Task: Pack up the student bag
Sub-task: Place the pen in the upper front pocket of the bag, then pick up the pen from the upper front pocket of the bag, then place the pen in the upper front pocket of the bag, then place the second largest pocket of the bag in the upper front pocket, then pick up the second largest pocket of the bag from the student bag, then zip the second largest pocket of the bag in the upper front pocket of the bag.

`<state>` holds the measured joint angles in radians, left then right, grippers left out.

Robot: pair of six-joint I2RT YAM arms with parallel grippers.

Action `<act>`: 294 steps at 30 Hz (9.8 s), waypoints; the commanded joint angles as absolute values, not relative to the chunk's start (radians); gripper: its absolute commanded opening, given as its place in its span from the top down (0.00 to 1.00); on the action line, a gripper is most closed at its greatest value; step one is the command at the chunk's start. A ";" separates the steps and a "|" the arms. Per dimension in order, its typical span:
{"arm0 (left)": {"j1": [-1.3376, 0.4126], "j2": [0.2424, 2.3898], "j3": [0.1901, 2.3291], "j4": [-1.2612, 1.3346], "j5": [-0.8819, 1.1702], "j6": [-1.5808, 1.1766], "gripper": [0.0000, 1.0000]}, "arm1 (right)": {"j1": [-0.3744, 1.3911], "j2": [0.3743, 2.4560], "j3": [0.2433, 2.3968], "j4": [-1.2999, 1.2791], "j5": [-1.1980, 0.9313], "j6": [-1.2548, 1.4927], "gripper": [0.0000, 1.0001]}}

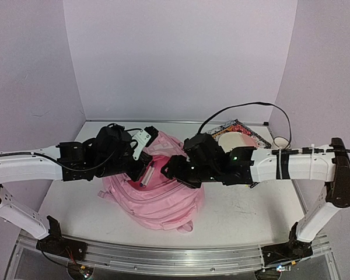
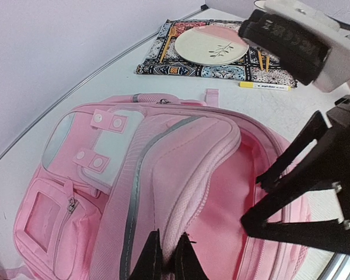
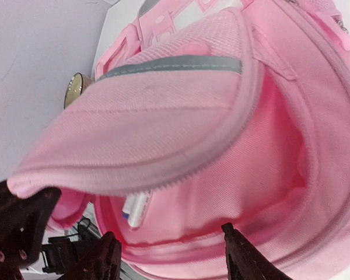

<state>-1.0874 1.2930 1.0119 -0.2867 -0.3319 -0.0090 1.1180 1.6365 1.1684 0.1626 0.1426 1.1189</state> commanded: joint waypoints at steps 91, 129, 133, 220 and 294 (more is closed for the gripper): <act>-1.088 1.256 1.041 -0.153 -0.373 -0.002 1.00 | 0.490 2.056 1.307 -0.453 0.047 0.429 0.78; -1.089 1.260 1.050 -0.163 -0.301 -0.012 1.00 | 0.969 1.365 0.891 0.307 -0.150 1.272 1.00; -1.089 1.257 1.049 -0.163 -0.307 -0.009 1.00 | 1.035 1.481 0.979 0.358 -0.097 1.318 1.00; -0.818 0.955 0.583 -0.197 -0.172 -0.418 0.51 | 0.928 1.685 1.101 0.253 -0.069 0.982 0.64; -0.864 1.126 0.495 0.085 0.240 -0.378 1.00 | 0.681 1.734 1.146 0.198 -0.227 0.746 1.00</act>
